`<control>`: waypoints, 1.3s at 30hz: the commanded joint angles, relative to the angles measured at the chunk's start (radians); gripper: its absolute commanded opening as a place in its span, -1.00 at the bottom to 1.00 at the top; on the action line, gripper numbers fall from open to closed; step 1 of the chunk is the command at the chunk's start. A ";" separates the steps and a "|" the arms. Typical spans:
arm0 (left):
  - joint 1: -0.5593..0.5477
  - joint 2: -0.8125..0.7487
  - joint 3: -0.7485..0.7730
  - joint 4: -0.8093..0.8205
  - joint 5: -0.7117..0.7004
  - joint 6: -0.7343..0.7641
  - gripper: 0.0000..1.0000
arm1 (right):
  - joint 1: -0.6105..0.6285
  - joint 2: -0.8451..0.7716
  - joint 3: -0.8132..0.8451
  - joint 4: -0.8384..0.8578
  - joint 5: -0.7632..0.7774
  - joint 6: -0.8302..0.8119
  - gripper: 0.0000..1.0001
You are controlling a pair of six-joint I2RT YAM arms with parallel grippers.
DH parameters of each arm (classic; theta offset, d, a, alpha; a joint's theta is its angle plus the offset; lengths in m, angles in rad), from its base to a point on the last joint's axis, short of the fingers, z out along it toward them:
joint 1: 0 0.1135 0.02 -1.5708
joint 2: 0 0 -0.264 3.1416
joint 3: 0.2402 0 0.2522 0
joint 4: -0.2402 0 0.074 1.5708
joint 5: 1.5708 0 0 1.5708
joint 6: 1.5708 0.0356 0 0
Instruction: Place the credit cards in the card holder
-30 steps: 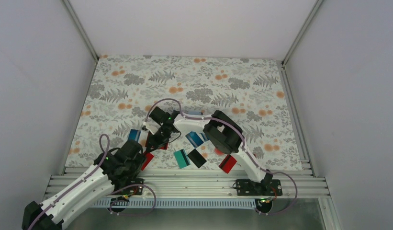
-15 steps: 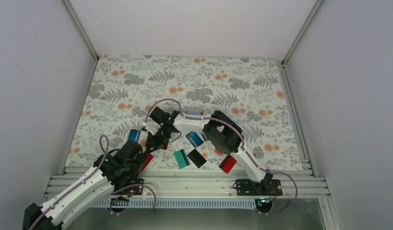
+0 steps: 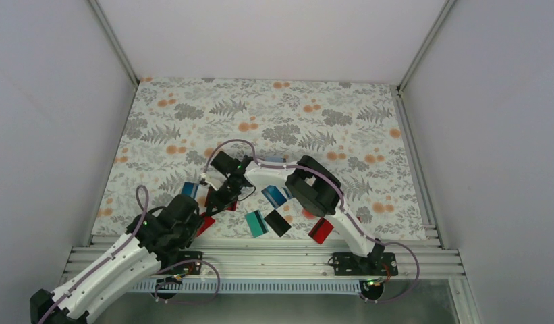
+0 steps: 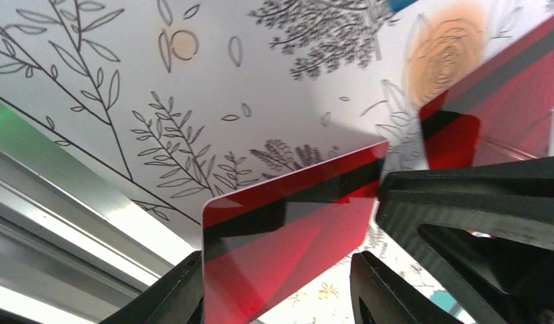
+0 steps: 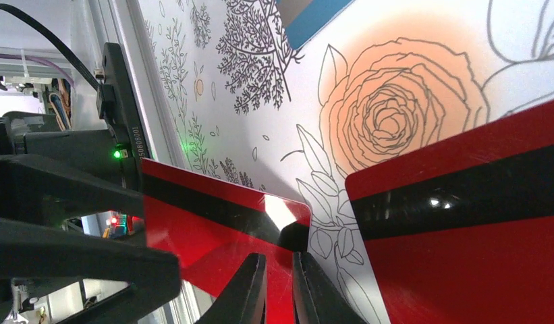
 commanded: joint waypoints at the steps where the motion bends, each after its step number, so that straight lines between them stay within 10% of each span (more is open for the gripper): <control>1: 0.004 0.026 0.078 0.071 -0.098 0.039 0.01 | 0.020 0.060 -0.016 -0.058 0.033 -0.012 -0.75; 9: 0.005 0.093 0.112 0.106 -0.105 0.075 -0.24 | 0.019 0.068 0.010 -0.076 0.034 -0.016 -0.76; 17: 0.004 0.127 0.154 0.063 -0.115 0.080 -0.93 | -0.016 0.036 0.023 -0.082 0.036 0.008 -0.77; 30: 0.004 0.347 0.560 -0.069 -0.292 0.317 -0.95 | -0.249 -0.232 0.056 -0.160 0.091 0.075 -0.47; 39: 0.040 0.621 0.907 0.276 -0.294 0.580 -0.95 | -0.450 -0.548 -0.051 -0.065 0.203 0.471 -0.16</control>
